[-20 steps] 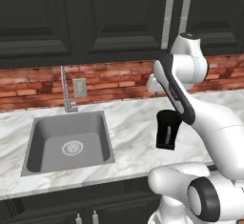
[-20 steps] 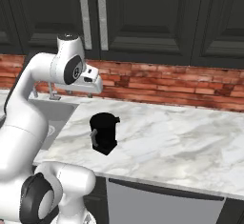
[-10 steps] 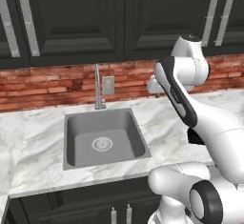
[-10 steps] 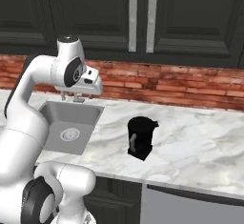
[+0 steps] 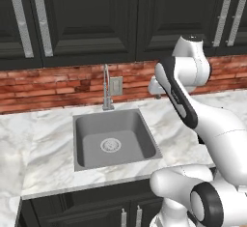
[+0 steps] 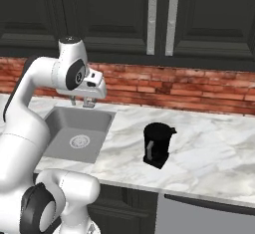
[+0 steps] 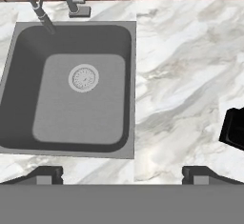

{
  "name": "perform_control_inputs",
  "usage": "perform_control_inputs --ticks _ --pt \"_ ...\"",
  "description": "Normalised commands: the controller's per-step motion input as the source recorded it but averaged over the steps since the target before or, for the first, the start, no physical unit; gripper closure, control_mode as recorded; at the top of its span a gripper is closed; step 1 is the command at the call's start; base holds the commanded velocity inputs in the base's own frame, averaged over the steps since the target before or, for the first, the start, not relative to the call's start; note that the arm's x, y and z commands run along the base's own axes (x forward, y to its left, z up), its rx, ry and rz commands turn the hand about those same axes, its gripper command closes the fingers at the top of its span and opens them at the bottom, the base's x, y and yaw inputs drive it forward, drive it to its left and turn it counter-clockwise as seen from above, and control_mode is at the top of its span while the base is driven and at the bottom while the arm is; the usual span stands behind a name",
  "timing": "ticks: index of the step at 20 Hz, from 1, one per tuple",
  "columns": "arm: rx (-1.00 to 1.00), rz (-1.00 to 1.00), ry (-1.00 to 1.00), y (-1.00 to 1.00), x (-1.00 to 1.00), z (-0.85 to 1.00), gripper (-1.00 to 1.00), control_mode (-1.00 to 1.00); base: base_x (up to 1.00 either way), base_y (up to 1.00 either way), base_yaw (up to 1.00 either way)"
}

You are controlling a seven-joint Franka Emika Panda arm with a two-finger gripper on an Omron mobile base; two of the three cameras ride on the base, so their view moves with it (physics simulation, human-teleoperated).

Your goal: Turn on the sink faucet and place the jug under the water for a few seconds to fill it up.

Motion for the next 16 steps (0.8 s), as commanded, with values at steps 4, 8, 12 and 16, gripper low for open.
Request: perform_control_inputs --ticks 4,8,12,16 --pt "0.00 0.00 0.00 0.00 0.00 0.00 -1.00 1.00 0.02 0.00 0.00" --pt "0.00 0.00 0.00 0.00 0.00 0.00 -1.00 1.00 0.04 0.00 0.00" --pt "0.00 0.00 0.00 0.00 0.00 0.00 -1.00 1.00 0.05 0.00 0.00" --pt "0.00 0.00 0.00 0.00 0.00 0.00 -1.00 1.00 0.05 0.00 0.00"
